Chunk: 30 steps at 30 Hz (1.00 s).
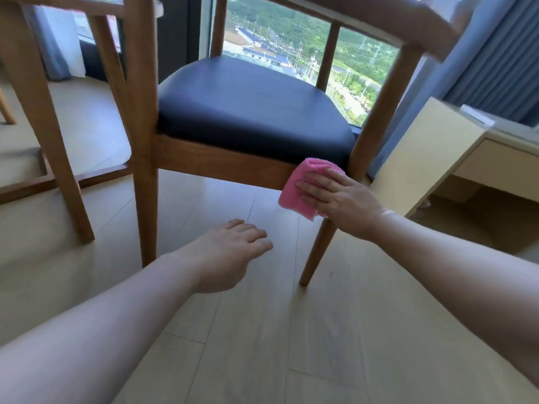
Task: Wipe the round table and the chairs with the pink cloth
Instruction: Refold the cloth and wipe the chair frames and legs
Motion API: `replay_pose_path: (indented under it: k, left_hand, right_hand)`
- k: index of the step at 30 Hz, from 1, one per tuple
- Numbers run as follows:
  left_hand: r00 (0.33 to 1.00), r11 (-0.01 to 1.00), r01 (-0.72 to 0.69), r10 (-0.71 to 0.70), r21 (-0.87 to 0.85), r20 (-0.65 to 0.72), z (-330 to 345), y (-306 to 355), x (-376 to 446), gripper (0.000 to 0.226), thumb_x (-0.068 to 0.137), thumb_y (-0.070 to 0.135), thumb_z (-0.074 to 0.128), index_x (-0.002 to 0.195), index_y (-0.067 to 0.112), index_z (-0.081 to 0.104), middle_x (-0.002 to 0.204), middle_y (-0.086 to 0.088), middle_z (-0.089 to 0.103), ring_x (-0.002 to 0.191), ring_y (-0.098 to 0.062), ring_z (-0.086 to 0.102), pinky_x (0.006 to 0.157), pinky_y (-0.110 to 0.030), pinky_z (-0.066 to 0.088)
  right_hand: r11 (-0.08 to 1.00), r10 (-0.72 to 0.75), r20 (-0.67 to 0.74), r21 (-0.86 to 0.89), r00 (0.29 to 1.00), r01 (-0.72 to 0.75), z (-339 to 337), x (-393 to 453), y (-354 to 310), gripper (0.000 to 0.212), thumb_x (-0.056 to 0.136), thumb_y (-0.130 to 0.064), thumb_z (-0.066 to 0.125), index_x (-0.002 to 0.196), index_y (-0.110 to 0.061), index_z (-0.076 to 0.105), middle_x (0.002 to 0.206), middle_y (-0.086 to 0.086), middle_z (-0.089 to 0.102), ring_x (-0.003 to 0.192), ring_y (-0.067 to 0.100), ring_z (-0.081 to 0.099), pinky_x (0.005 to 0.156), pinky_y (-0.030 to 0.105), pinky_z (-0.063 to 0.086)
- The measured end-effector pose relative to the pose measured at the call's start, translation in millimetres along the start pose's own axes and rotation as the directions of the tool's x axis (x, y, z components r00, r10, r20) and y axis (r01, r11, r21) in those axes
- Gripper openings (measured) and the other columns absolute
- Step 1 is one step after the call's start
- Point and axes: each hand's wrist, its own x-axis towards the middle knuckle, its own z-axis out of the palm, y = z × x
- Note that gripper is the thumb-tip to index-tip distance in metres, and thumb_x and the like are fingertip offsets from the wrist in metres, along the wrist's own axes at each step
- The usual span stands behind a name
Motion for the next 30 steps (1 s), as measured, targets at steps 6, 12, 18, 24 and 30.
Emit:
replay_pose_path:
  k: [6, 12, 18, 24, 30]
  left_hand:
    - [1.000, 0.999, -0.030, 0.030, 0.023, 0.010, 6, 25, 30, 0.057, 0.095, 0.012, 0.037, 0.147, 0.029, 0.022, 0.155, 0.004, 0.023, 0.142, -0.016, 0.016, 0.113, -0.028, -0.006]
    - [0.999, 1.000, -0.016, 0.016, -0.009, 0.032, 3, 31, 36, 0.057, 0.094, 0.011, 0.037, 0.146, 0.031, 0.024, 0.156, 0.005, 0.022, 0.143, -0.013, 0.012, 0.100, -0.018, -0.024]
    - [0.999, 0.999, -0.011, 0.010, 0.035, 0.044, -17, 23, 55, 0.058, 0.094, 0.009, 0.037, 0.147, 0.030, 0.025, 0.156, 0.005, 0.020, 0.143, -0.012, 0.011, 0.104, -0.019, -0.019]
    - [1.000, 0.999, -0.021, 0.021, 0.042, 0.012, -36, 20, 69, 0.059, 0.095, 0.008, 0.038, 0.147, 0.032, 0.025, 0.156, 0.008, 0.020, 0.144, -0.010, 0.010, 0.118, -0.026, -0.002]
    - [0.999, 0.998, -0.030, 0.031, 0.051, -0.009, -47, 16, 72, 0.057, 0.095, 0.010, 0.038, 0.146, 0.032, 0.026, 0.155, 0.008, 0.022, 0.144, -0.011, 0.013, 0.117, -0.025, -0.001]
  right_hand:
    - [0.996, 0.084, -0.068, -0.001, 0.994, -0.085, 22, -49, 20, 0.061, 0.077, -0.012, 0.066, 0.135, -0.012, 0.046, 0.144, 0.010, 0.046, 0.140, 0.029, 0.022, 0.120, 0.043, -0.003]
    - [0.998, 0.068, -0.117, 0.002, 0.991, -0.068, 34, -56, 37, 0.064, 0.079, -0.011, 0.066, 0.139, -0.015, 0.045, 0.148, 0.007, 0.042, 0.143, 0.027, 0.018, 0.120, 0.043, -0.004]
    - [0.997, 0.073, -0.186, 0.018, 0.980, -0.071, 15, -50, 80, 0.073, 0.073, -0.007, 0.072, 0.140, -0.015, 0.045, 0.149, 0.007, 0.041, 0.143, 0.027, 0.018, 0.120, 0.042, 0.000]
    - [0.986, 0.145, -0.291, -0.038, 0.946, -0.163, -21, -28, 129, 0.070, 0.074, -0.011, 0.076, 0.138, -0.014, 0.050, 0.145, 0.008, 0.046, 0.140, 0.030, 0.031, 0.119, 0.047, 0.015]
    - [0.984, 0.159, -0.394, -0.012, 0.905, -0.178, -29, -20, 151, 0.053, 0.082, -0.015, 0.073, 0.132, -0.013, 0.057, 0.140, 0.008, 0.052, 0.134, 0.033, 0.042, 0.112, 0.052, 0.025]
